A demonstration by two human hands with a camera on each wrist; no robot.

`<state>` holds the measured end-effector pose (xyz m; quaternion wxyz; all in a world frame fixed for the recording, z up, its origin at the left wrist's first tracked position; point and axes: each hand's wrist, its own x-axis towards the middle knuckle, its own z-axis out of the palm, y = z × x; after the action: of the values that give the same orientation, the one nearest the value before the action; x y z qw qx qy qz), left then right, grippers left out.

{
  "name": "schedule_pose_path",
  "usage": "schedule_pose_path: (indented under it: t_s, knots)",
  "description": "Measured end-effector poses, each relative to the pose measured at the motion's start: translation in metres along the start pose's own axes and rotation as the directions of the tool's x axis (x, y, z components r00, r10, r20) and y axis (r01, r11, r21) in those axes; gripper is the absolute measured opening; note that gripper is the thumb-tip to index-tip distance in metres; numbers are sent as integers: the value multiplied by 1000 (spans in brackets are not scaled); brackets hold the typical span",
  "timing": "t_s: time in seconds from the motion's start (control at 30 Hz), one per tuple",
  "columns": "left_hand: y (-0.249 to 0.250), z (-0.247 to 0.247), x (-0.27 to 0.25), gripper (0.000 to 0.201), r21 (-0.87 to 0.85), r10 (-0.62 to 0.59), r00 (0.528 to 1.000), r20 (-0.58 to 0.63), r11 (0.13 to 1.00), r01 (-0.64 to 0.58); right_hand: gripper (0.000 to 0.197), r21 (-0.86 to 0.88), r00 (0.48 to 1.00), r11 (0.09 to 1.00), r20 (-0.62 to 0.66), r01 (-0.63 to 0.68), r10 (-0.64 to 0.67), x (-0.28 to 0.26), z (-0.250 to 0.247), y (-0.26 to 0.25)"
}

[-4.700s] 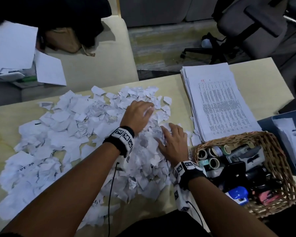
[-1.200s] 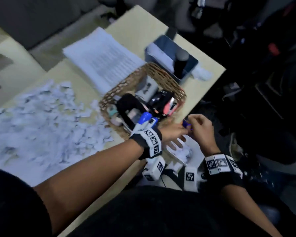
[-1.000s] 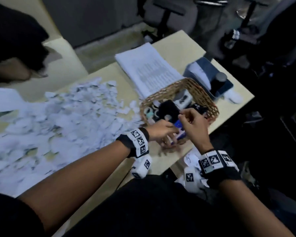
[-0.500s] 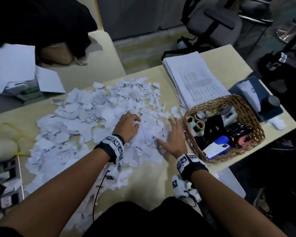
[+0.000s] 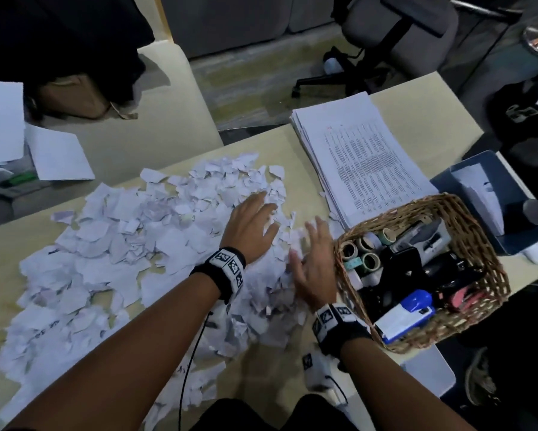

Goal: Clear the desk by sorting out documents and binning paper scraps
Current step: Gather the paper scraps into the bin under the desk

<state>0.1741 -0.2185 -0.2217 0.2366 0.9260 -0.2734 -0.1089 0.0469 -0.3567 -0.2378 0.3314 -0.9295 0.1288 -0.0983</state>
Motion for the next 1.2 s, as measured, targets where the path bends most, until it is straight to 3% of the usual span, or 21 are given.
schedule_pose_path:
  t_s: [0.07, 0.23, 0.3, 0.4, 0.53, 0.7, 0.87, 1.07, 1.2]
  knots:
    - [5, 3, 21, 48, 76, 13, 999, 48, 997, -17, 64, 11, 992, 992, -14, -123, 123, 20, 5, 5]
    - [10, -2, 74, 65, 202, -25, 991, 134, 979, -3, 73, -191, 949, 934, 41, -301, 313, 41, 24, 9]
    - [13, -4, 97, 68, 253, -37, 979, 203, 967, -16, 74, -220, 951, 934, 67, -282, 303, 37, 30, 3]
    - [19, 3, 121, 67, 313, -28, 949, 315, 947, -77, 67, -108, 972, 966, 13, -233, 236, 33, 27, -7]
    - [40, 23, 125, 70, 273, 133, 894, 428, 924, -268, 71, 37, 938, 941, -74, -336, 338, 40, 21, 5]
    - [53, 39, 106, 59, 249, 183, 868, 461, 913, -324, 82, -97, 926, 923, 26, -372, 376, 50, 21, 10]
    - [54, 38, 100, 53, 330, 179, 860, 477, 871, -364, 82, -135, 931, 928, 68, -347, 358, 42, 21, 10]
    - [51, 31, 89, 58, 396, 142, 849, 509, 837, -377, 92, -145, 918, 946, 239, -288, 316, 31, 13, 10]
    - [48, 14, 74, 60, 412, 112, 856, 504, 840, -352, 78, -157, 889, 983, 429, -98, 158, 22, 2, 10]
